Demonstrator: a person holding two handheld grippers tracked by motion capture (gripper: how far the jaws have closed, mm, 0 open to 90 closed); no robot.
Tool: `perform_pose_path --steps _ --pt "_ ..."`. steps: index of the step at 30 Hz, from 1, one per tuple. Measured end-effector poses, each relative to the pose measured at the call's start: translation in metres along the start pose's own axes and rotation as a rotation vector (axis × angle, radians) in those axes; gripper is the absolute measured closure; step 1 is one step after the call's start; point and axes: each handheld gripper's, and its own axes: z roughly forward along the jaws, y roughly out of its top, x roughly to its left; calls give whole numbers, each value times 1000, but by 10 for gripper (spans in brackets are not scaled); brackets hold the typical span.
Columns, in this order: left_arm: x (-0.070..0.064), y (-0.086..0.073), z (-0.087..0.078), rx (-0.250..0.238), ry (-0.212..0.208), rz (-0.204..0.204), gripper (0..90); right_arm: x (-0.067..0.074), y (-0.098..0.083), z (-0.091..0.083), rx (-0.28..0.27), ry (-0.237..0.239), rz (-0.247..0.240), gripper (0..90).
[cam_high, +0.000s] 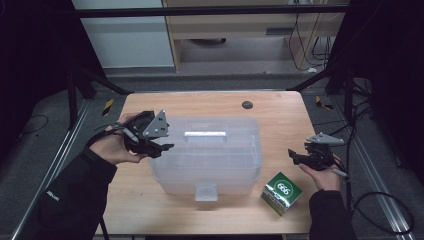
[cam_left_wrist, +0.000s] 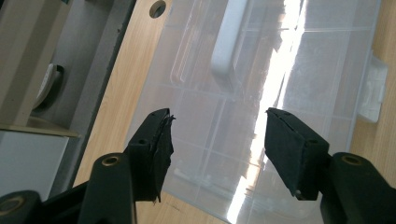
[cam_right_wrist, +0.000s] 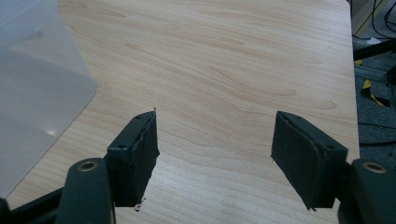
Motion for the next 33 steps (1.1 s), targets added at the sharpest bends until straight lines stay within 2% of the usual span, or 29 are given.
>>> perform_pose_path --steps 4,7,14,18,23,28,33 --pt "1 7 3 18 -2 22 431 0 0 0 1 1 -1 316" --pt "2 14 6 22 -7 57 448 -1 0 0 3 0 0 317" --pt "1 26 12 26 -9 86 460 -1 -1 -1 5 3 4 320" --pt "1 34 18 37 -15 117 471 -3 -4 -2 7 5 9 323" --pt "-1 39 24 42 -14 135 480 -4 -6 -3 8 6 19 337" --pt "0 42 28 45 -17 144 506 -4 -5 -5 0 10 11 358" --pt "1 43 33 68 -18 159 532 -2 -6 -7 7 19 -4 393"
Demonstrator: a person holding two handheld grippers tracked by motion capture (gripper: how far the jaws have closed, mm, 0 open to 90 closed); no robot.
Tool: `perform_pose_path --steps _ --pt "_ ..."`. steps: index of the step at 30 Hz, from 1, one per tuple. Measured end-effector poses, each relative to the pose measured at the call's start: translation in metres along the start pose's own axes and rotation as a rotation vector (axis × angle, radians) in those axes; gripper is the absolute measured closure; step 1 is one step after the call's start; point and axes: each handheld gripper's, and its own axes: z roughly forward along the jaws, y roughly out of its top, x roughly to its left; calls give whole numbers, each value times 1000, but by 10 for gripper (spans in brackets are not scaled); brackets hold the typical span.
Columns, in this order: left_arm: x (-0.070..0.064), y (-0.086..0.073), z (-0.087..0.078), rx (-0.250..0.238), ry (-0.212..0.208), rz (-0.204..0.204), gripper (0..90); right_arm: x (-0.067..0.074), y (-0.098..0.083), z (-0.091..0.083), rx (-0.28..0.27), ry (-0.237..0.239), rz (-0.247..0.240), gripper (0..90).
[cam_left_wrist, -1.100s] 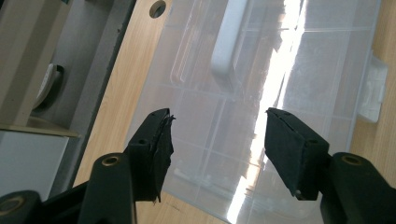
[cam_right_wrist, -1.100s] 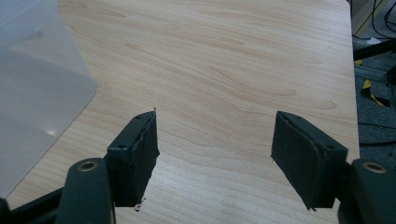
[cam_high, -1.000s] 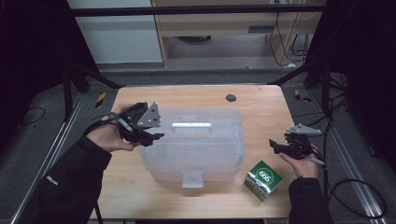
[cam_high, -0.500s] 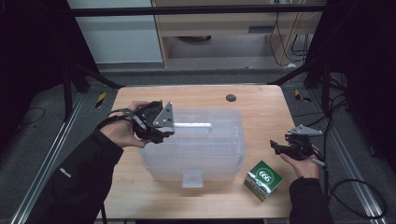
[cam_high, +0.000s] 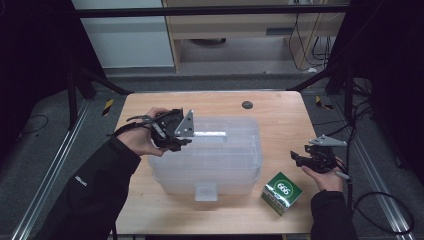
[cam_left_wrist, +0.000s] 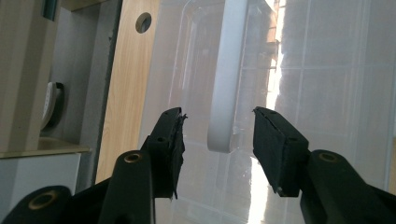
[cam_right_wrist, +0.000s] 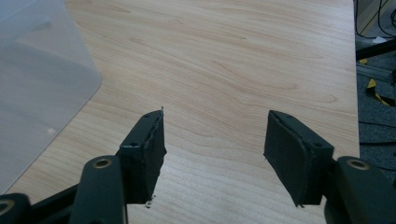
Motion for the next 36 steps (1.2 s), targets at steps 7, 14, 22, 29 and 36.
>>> perform_pose_path --steps 7,14,22,29,36 --pt "1 4 9 20 -11 20 598 1 1 -3 7 14 -4 428" --pt "2 9 16 58 18 50 655 3 1 -5 1 21 -16 473" --pt "2 14 21 59 3 79 728 6 2 -10 5 53 -27 569" --pt "2 17 21 77 8 102 758 13 6 -21 2 93 -28 675" --pt "1 19 19 101 35 104 762 24 8 -31 10 138 -40 770"
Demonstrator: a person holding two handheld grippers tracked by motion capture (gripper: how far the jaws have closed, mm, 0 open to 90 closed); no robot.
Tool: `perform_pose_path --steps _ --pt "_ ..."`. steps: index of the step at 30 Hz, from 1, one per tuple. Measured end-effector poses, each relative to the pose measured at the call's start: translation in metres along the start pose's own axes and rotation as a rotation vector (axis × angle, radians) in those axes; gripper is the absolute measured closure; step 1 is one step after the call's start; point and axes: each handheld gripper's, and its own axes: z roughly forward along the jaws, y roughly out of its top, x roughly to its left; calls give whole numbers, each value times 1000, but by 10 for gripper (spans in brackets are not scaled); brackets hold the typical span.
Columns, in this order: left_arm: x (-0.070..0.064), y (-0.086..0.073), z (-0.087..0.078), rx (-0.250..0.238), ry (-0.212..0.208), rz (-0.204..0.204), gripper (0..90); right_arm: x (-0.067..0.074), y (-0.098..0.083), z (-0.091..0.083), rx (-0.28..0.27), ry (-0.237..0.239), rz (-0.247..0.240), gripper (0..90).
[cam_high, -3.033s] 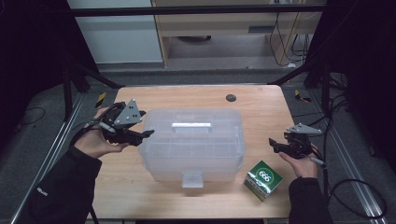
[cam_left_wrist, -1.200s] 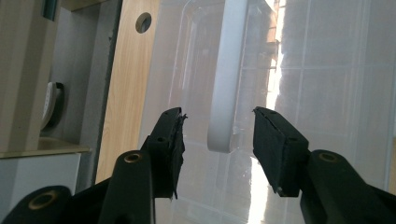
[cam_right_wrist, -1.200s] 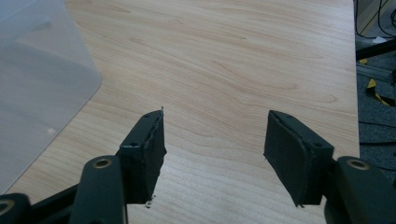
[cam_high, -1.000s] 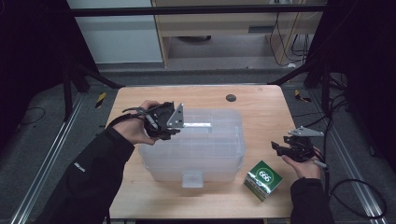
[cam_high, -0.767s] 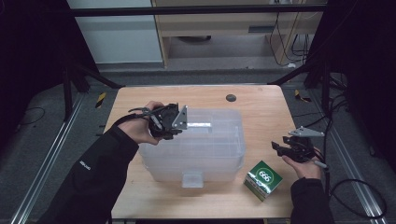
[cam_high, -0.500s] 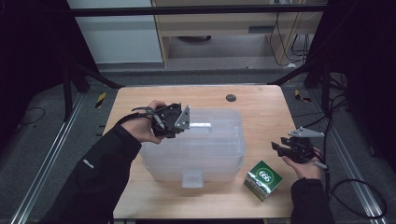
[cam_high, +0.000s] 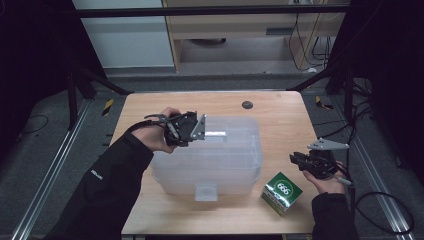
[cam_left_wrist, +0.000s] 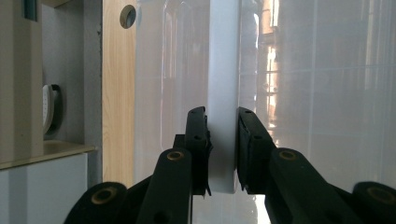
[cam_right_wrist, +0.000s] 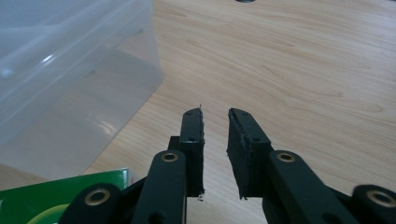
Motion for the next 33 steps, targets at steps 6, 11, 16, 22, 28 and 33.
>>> perform_pose_path --steps 6,11,16,22,28,33 --pt "1 1 -1 11 0 1 761 11 1 -7 -18 33 -11 813" --pt "4 3 -1 22 -2 3 760 19 2 -7 -22 68 -21 834" --pt "5 1 -1 5 -3 -11 758 28 4 -7 -37 105 -27 859" --pt "11 -1 -3 -9 1 -37 751 37 4 -6 -38 132 -43 869" --pt "16 0 -3 -17 0 -45 745 39 3 -4 -42 138 -39 878" --pt "20 -2 -3 -34 8 -61 741 42 2 -4 -49 156 -38 891"
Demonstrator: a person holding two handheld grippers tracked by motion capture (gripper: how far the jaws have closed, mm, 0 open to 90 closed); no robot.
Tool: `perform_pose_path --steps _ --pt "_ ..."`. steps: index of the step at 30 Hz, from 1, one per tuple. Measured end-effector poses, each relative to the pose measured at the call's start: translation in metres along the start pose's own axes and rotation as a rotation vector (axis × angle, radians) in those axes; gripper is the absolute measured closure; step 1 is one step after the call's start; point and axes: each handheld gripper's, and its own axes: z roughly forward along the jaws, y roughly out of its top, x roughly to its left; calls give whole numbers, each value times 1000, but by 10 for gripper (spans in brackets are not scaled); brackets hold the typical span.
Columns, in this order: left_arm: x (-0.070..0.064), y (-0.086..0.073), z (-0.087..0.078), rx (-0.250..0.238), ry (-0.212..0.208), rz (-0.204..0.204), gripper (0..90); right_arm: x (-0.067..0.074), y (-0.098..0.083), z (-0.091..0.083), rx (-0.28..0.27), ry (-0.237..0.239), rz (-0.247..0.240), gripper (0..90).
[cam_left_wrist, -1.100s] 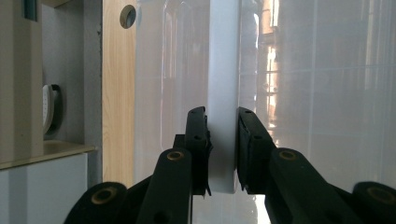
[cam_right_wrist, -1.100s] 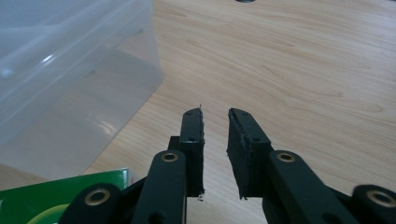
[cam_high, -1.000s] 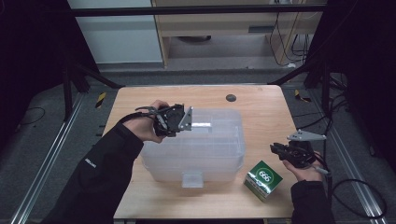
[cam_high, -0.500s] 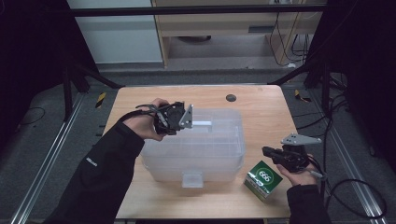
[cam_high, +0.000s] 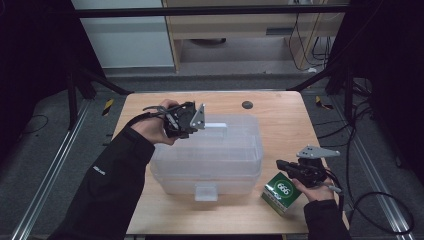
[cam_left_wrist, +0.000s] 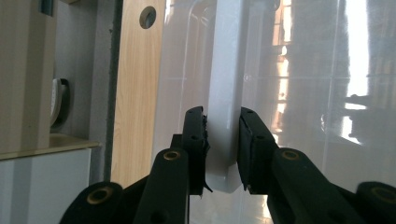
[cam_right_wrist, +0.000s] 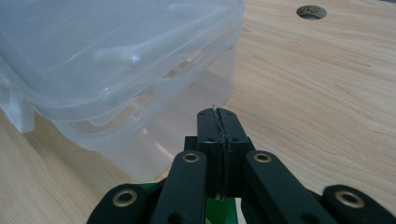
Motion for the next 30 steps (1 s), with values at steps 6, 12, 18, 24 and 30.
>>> perform_pose_path --steps 6,12,18,24,30 --pt "4 -1 0 -15 13 -17 736 5 2 -2 -12 25 -6 897" --pt "7 -1 0 -18 26 -26 729 12 3 -1 -17 51 -14 898" --pt "11 -2 0 -24 54 -38 721 16 5 1 -35 83 -10 899" --pt "16 -4 1 -43 91 -78 713 20 5 4 -53 108 -6 899" --pt "23 -7 2 -59 97 -103 704 26 5 9 -89 148 -1 899"
